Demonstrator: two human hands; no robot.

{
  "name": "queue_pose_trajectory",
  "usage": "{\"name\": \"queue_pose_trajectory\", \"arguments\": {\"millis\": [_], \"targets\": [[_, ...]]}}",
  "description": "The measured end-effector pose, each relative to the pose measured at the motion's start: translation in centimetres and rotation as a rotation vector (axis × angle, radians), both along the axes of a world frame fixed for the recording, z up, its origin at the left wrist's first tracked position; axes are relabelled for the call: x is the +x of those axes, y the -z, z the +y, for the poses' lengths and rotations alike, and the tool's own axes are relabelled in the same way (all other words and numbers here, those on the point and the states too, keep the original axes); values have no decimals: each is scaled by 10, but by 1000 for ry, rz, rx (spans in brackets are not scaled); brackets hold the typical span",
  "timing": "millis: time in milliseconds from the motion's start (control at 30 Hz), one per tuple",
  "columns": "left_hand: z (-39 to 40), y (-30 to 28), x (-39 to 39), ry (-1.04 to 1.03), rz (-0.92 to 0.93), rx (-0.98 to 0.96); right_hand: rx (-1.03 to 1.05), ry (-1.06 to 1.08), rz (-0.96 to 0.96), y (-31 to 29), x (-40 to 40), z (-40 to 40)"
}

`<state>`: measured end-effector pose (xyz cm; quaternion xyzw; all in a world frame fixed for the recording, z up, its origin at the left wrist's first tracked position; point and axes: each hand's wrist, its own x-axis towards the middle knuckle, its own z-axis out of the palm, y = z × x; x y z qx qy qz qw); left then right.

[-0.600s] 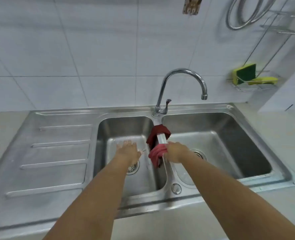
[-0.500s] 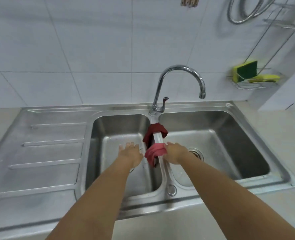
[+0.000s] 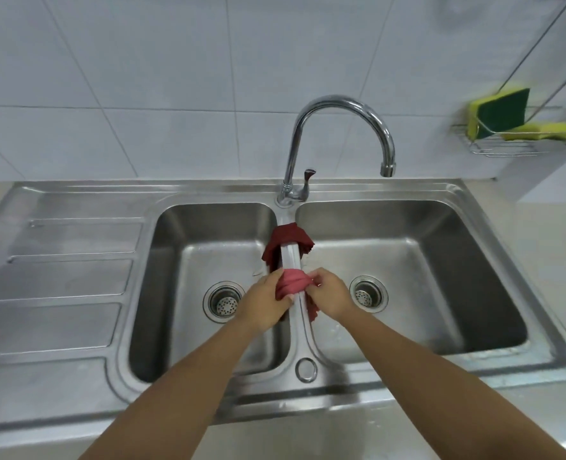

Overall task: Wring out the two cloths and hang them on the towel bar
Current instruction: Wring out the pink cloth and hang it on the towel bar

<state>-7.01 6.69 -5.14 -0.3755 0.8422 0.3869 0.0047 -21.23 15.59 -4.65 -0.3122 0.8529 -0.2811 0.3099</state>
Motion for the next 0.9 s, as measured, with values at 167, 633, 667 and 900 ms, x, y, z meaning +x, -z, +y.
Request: {"name": "queue_pose_trajectory", "arguments": {"millis": [167,633,667,900], "targets": [[-2,-8,-8,42,-21,-187,-71,11,-84,-8,1,4],[-5,-51,4,-163,191,-69,-174,-73,-45,-34,22,9],[-5,-56,7,-201,238,-26,-130,-80,-16,-35,24,8],[-4,-91,18,-381,459,117,-215,-75,-42,-47,62,-15]]}}
